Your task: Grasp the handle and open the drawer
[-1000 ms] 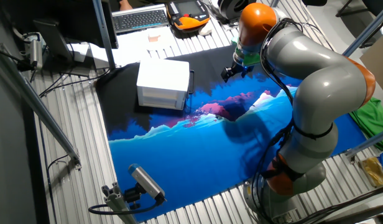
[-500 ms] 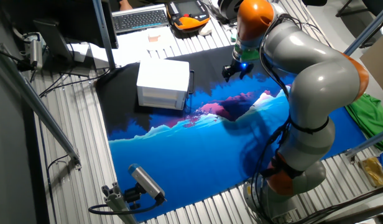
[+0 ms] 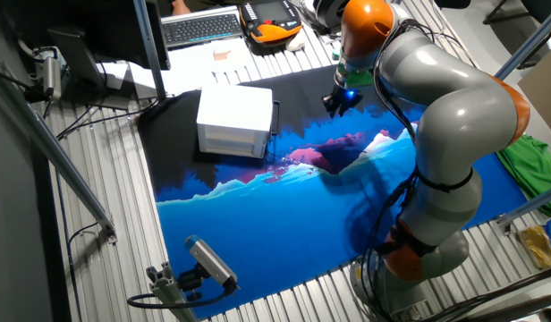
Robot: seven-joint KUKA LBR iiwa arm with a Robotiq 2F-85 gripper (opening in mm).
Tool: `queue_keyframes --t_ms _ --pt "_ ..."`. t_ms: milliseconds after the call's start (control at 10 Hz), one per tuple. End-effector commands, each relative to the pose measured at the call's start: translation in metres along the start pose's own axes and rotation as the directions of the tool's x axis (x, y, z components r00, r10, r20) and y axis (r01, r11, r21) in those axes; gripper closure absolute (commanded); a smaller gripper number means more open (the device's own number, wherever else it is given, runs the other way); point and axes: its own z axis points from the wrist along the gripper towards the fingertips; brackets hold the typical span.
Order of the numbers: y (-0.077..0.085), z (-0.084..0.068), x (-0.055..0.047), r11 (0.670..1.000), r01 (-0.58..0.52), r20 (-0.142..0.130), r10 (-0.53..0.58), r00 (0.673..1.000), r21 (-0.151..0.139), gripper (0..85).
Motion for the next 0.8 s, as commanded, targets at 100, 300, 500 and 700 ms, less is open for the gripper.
queue_keyframes --t_ms 100,300,500,700 --pt "0.0000 -0.0003 -0.0003 1.000 -0.001 0.005 0.001 1.000 0.003 85.0" --pt "-0.0002 -0.0006 -0.0003 1.000 -0.001 0.006 0.001 1.000 0.002 85.0" --pt "-0.0003 -0.0005 -0.0004 1.000 -0.001 0.007 0.001 1.000 0.003 85.0" --pt "-0.0001 0.0005 -0.0008 1.000 -0.004 0.006 0.004 1.000 -0.002 85.0"
